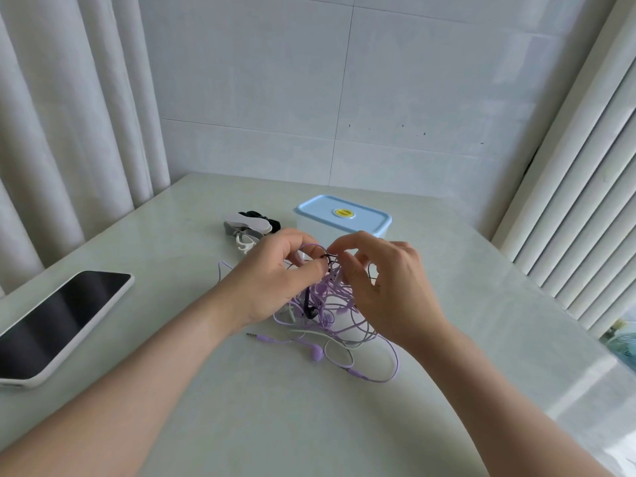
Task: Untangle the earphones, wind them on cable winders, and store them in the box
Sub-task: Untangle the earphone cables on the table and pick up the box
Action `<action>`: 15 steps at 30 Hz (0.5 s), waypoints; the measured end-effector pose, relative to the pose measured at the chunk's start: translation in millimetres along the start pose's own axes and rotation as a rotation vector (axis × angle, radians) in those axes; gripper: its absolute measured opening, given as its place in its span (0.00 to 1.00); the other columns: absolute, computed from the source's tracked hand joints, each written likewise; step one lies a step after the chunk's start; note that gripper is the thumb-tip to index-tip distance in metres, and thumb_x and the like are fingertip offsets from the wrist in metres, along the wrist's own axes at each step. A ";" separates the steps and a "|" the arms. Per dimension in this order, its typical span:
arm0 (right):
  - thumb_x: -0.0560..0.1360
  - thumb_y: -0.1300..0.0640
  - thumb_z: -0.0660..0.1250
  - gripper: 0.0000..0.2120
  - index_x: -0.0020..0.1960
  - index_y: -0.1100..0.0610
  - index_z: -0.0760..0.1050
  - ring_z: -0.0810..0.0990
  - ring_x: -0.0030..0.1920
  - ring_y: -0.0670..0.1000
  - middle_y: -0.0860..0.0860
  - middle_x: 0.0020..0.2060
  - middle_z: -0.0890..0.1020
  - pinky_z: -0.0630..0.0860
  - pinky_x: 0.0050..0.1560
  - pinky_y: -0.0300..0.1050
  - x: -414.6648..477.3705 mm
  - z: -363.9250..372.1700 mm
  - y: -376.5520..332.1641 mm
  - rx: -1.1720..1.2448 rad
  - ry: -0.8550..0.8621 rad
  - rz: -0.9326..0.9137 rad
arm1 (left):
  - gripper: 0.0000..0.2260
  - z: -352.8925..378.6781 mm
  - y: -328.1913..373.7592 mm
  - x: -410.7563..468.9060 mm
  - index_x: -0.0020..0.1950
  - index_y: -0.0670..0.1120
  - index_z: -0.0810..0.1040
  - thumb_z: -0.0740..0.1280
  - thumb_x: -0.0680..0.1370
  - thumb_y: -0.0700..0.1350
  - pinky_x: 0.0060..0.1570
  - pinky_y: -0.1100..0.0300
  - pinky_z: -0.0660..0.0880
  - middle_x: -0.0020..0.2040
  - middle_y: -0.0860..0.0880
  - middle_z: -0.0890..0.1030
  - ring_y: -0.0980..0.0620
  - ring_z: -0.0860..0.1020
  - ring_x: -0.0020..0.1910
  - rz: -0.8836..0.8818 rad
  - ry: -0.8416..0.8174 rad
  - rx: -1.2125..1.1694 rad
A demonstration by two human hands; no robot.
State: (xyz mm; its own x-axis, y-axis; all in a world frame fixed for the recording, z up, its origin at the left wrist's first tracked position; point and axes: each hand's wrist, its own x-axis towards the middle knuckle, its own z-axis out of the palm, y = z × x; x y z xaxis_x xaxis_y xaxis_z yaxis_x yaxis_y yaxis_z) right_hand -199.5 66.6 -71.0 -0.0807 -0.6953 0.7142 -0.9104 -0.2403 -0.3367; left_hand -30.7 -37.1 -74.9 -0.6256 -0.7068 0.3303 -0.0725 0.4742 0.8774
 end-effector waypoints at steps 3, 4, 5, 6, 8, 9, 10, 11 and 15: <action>0.80 0.56 0.68 0.05 0.51 0.47 0.82 0.80 0.39 0.41 0.42 0.33 0.83 0.74 0.58 0.51 -1.7 -1.5 -3.5 0.019 -0.017 -0.009 | 0.04 0.9 -0.1 -0.3 0.52 0.52 0.84 0.75 0.78 0.47 0.55 0.58 0.72 0.50 0.57 0.81 0.57 0.77 0.50 0.033 0.004 0.084; 0.79 0.54 0.68 0.05 0.50 0.47 0.82 0.81 0.41 0.41 0.42 0.35 0.83 0.75 0.57 0.52 -1.4 -1.4 -4.8 0.025 -0.011 -0.010 | 0.04 1.1 0.6 -0.5 0.52 0.52 0.84 0.75 0.78 0.46 0.55 0.58 0.72 0.50 0.57 0.81 0.57 0.78 0.51 0.033 0.004 0.089; 0.78 0.54 0.68 0.05 0.50 0.47 0.82 0.82 0.44 0.43 0.42 0.38 0.84 0.75 0.56 0.54 -1.2 -1.2 -5.9 0.034 0.001 -0.006 | 0.04 0.9 1.0 -0.8 0.52 0.52 0.84 0.75 0.78 0.47 0.54 0.58 0.73 0.49 0.58 0.82 0.56 0.78 0.51 0.028 0.002 0.082; 0.78 0.53 0.69 0.05 0.49 0.46 0.83 0.82 0.47 0.44 0.41 0.42 0.83 0.76 0.54 0.56 -0.8 -1.2 -6.4 0.050 0.013 0.008 | 0.05 1.1 2.9 -1.5 0.52 0.52 0.84 0.75 0.77 0.49 0.54 0.58 0.73 0.48 0.59 0.81 0.56 0.79 0.50 0.021 -0.003 0.059; 0.76 0.53 0.70 0.04 0.47 0.46 0.83 0.81 0.51 0.47 0.42 0.46 0.81 0.77 0.53 0.57 -0.3 -2.0 -6.8 0.079 0.026 0.046 | 0.09 1.1 6.4 -2.8 0.52 0.52 0.84 0.73 0.74 0.52 0.53 0.58 0.74 0.45 0.62 0.80 0.54 0.80 0.49 -0.001 -0.011 -0.005; 0.76 0.53 0.71 0.03 0.46 0.46 0.83 0.81 0.52 0.47 0.42 0.47 0.80 0.77 0.53 0.57 -0.4 -2.4 -6.7 0.083 0.024 0.057 | 0.10 0.9 7.7 -2.9 0.51 0.53 0.84 0.72 0.73 0.53 0.53 0.58 0.73 0.45 0.62 0.80 0.55 0.79 0.48 -0.005 -0.012 -0.021; 0.75 0.53 0.72 0.02 0.46 0.46 0.83 0.81 0.52 0.47 0.42 0.47 0.80 0.77 0.53 0.55 -0.6 -2.5 -6.8 0.082 0.015 0.064 | 0.10 0.6 8.8 -3.0 0.51 0.53 0.84 0.71 0.72 0.54 0.52 0.59 0.72 0.45 0.63 0.80 0.56 0.78 0.47 -0.005 -0.012 -0.026; 0.76 0.53 0.72 0.03 0.45 0.46 0.82 0.80 0.51 0.46 0.41 0.47 0.80 0.76 0.54 0.53 -0.7 -2.2 -6.9 0.080 -0.001 0.071 | 0.10 0.1 8.8 -3.0 0.51 0.53 0.84 0.70 0.73 0.54 0.51 0.60 0.72 0.44 0.63 0.80 0.57 0.77 0.45 -0.004 -0.012 -0.026; 0.78 0.57 0.70 0.05 0.44 0.51 0.82 0.81 0.48 0.43 0.42 0.42 0.83 0.68 0.50 0.29 1.5 -3.4 -13.8 0.119 -0.040 0.158 | 0.03 1.7 2.5 -2.2 0.52 0.55 0.81 0.70 0.79 0.52 0.51 0.61 0.70 0.47 0.64 0.78 0.61 0.76 0.45 0.042 0.013 0.117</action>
State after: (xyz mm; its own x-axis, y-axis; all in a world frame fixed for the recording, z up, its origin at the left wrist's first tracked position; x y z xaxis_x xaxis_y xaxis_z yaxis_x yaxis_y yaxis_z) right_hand -188.5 71.1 -63.2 -0.2003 -0.7564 0.6227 -0.8334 -0.2026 -0.5142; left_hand -30.8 -33.5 -74.0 -0.6198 -0.6916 0.3709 -0.1372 0.5609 0.8164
